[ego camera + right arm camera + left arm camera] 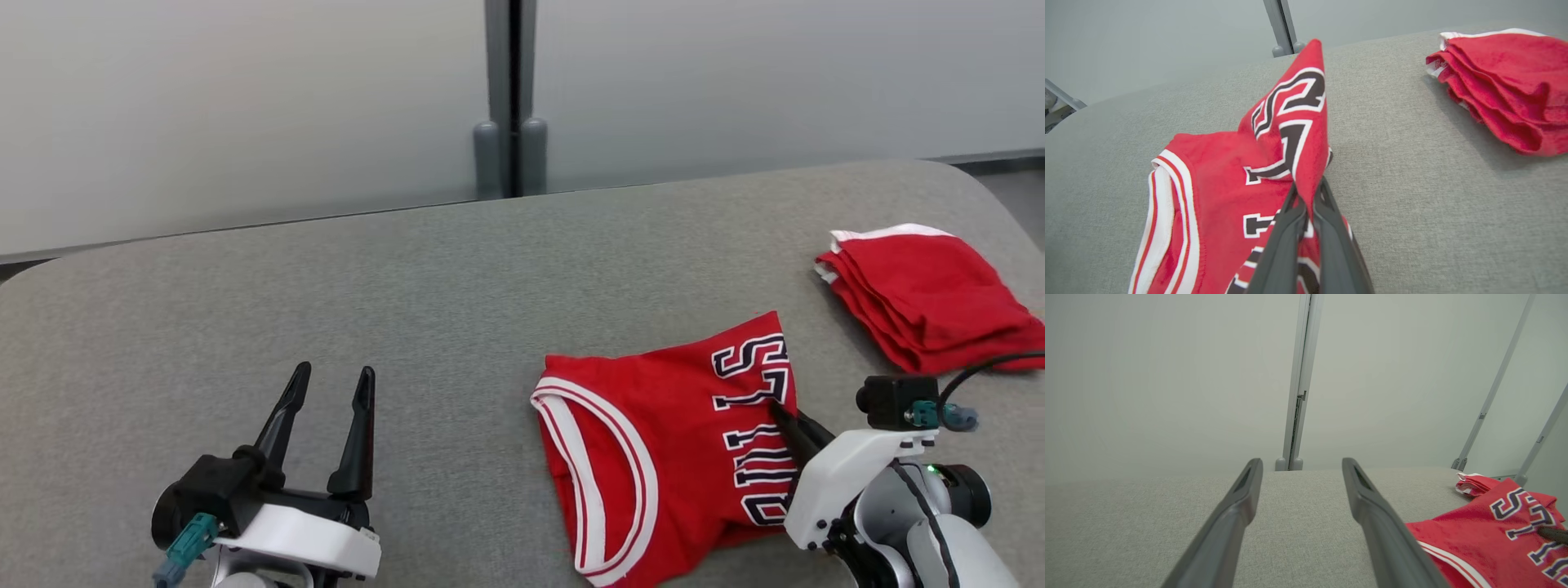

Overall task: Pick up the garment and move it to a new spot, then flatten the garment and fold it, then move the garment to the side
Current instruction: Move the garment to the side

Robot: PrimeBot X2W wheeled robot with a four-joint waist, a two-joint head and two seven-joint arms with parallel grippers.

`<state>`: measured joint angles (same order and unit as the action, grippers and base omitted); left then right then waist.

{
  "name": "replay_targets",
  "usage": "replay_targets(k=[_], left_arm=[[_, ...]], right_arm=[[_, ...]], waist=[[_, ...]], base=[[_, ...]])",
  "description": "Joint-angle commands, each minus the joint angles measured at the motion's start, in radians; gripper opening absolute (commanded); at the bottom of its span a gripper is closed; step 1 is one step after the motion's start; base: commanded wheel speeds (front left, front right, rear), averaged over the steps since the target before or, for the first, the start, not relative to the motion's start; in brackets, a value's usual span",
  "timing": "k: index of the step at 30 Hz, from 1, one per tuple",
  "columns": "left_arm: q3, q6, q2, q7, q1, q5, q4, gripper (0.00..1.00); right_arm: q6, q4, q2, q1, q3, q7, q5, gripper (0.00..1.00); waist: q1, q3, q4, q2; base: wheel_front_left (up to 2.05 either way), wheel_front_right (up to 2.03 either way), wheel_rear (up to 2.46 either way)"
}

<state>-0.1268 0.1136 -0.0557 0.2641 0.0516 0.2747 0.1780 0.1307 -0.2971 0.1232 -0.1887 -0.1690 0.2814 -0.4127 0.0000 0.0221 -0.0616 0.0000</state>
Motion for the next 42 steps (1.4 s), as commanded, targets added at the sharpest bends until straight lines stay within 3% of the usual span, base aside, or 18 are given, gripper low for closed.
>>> replay_targets(k=[1, 5, 14, 22, 30, 38, 42], left_arm=[[-0.004, 0.005, -0.003, 0.0, 0.03, -0.002, 0.0, 1.0], [-0.009, 0.008, -0.008, 0.0, 0.043, -0.007, -0.003, 1.0], [-0.012, 0.012, -0.029, 0.0, 0.08, -0.014, -0.014, 1.0], [-0.016, 0.014, -0.063, -0.001, 0.12, -0.018, -0.021, 1.0], [-0.032, 0.016, -0.086, -0.008, 0.15, -0.019, -0.027, 1.0], [-0.03, 0.01, -0.109, -0.016, 0.159, -0.017, -0.043, 1.0], [-0.035, 0.01, -0.116, -0.026, 0.174, -0.017, -0.056, 1.0]], right_arm=[[0.0, 0.01, 0.011, -0.017, 0.001, -0.013, 0.005, 0.0], [0.0, 0.017, 0.018, -0.039, -0.013, -0.033, -0.004, 0.0], [0.0, 0.026, 0.054, -0.123, -0.069, -0.103, -0.055, 0.0], [0.0, -0.033, 0.133, -0.318, -0.113, -0.153, -0.094, 0.0], [0.0, -0.141, 0.249, -0.485, -0.081, -0.139, -0.114, 0.0], [0.0, -0.236, 0.355, -0.565, 0.038, -0.097, -0.033, 0.0], [0.0, -0.309, 0.352, -0.603, 0.055, -0.085, 0.028, 0.0]], waist=[[0.0, 0.028, -0.095, 0.0], [0.0, 0.052, -0.175, 0.0], [0.0, 0.115, -0.257, 0.0], [0.0, 0.206, -0.229, 0.0], [0.0, 0.272, -0.182, 0.0], [0.0, 0.312, -0.166, 0.0], [0.0, 0.341, -0.163, 0.0]], base=[[0.0, 0.0, 0.0], [0.0, 0.0, 0.0], [0.0, 0.0, 0.0], [0.0, 0.0, 0.0], [0.0, 0.0, 0.0], [0.0, 0.0, 0.0], [0.0, 0.0, 0.0]])
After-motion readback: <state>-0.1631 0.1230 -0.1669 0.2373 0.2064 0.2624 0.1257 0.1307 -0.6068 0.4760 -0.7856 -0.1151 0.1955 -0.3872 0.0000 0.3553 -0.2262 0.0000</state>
